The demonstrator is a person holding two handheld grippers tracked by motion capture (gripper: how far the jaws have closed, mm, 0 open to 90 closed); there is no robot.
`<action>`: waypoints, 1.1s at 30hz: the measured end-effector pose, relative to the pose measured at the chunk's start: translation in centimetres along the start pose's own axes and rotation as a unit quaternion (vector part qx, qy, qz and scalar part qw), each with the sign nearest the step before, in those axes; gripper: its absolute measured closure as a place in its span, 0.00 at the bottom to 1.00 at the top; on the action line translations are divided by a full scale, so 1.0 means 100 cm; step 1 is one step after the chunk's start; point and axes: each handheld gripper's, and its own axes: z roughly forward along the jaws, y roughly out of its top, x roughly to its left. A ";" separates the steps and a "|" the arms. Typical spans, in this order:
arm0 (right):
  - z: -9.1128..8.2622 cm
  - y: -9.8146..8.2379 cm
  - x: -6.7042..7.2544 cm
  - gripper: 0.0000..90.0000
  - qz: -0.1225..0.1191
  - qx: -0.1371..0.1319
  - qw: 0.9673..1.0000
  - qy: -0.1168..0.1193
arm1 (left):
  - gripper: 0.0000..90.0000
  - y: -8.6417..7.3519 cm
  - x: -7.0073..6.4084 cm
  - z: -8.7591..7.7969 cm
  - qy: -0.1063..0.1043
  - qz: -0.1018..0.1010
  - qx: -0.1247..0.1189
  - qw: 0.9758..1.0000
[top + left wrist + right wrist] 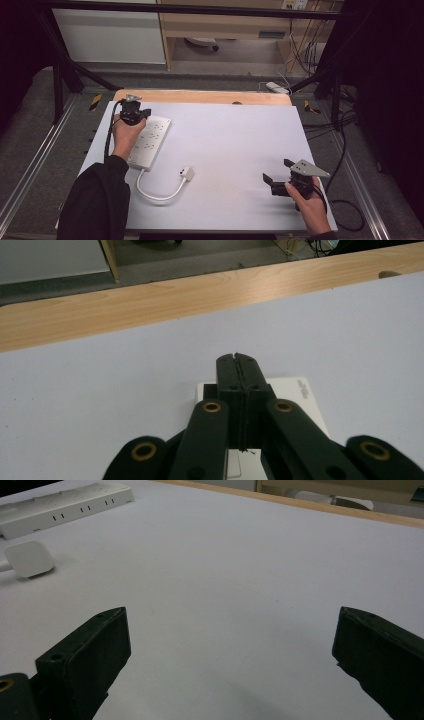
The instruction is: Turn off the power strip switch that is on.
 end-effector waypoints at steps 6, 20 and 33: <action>0.001 0.000 0.000 0.03 -0.001 0.001 1.000 0.000 | 1.00 -0.009 0.002 0.003 0.000 0.002 0.021 1.000; 0.000 0.000 0.000 0.03 0.000 0.001 1.000 -0.001 | 1.00 -0.014 0.004 0.006 0.000 0.000 0.038 0.999; 0.000 0.000 -0.001 0.03 0.000 0.001 1.000 -0.002 | 1.00 -0.017 0.003 0.012 -0.001 -0.003 0.047 0.999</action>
